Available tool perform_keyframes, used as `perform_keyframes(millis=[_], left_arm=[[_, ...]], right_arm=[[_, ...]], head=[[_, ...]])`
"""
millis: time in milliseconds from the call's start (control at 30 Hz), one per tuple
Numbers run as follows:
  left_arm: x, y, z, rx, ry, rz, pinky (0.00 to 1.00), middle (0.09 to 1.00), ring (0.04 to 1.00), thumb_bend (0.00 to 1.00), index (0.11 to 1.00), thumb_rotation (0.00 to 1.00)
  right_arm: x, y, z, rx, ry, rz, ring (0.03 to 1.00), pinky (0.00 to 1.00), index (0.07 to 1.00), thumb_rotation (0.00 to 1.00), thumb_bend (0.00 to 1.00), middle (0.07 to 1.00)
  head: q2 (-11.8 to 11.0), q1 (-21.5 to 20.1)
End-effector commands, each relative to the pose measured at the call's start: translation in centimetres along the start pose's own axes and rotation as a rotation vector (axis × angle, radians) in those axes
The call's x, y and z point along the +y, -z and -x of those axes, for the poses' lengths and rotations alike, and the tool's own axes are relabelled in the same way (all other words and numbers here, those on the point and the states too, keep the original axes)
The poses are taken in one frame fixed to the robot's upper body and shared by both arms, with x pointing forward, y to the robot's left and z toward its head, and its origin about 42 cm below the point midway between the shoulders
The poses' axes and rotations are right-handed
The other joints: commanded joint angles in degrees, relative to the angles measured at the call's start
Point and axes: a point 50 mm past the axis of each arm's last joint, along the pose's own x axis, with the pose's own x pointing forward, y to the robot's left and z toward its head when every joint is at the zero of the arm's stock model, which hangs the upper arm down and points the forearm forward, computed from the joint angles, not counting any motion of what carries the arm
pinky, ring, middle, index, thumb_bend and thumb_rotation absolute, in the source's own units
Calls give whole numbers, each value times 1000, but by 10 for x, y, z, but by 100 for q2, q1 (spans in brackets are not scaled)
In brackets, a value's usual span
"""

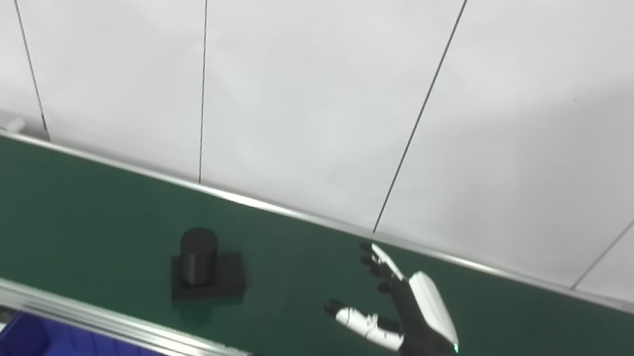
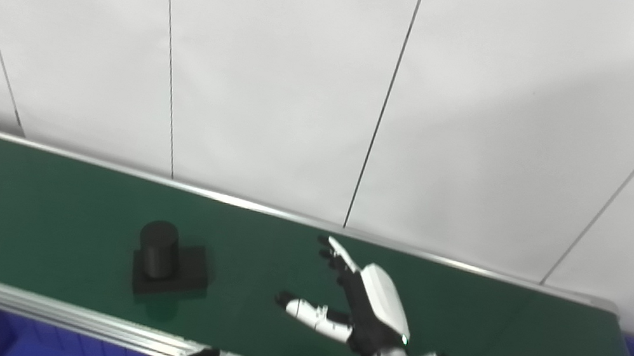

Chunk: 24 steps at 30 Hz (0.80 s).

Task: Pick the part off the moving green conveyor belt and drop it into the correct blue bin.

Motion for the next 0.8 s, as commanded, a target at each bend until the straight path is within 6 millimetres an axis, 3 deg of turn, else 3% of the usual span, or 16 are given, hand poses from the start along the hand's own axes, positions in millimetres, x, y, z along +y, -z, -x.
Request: perform_keyframes(millis=[0,767], left_arm=[[0,-10,-4,-43,7,-20,774,867,833,1000,893,223],[-11,-15,-5,-46,22,-9,779,858,834,1000,891,225]], right_arm=[[-11,-25,-16,-99,35,22,863,770,921,667,700,877],[11,-38,-51,-116,-38,26,853,741,908,580,700,884]], head=[[12,13],[80,189]])
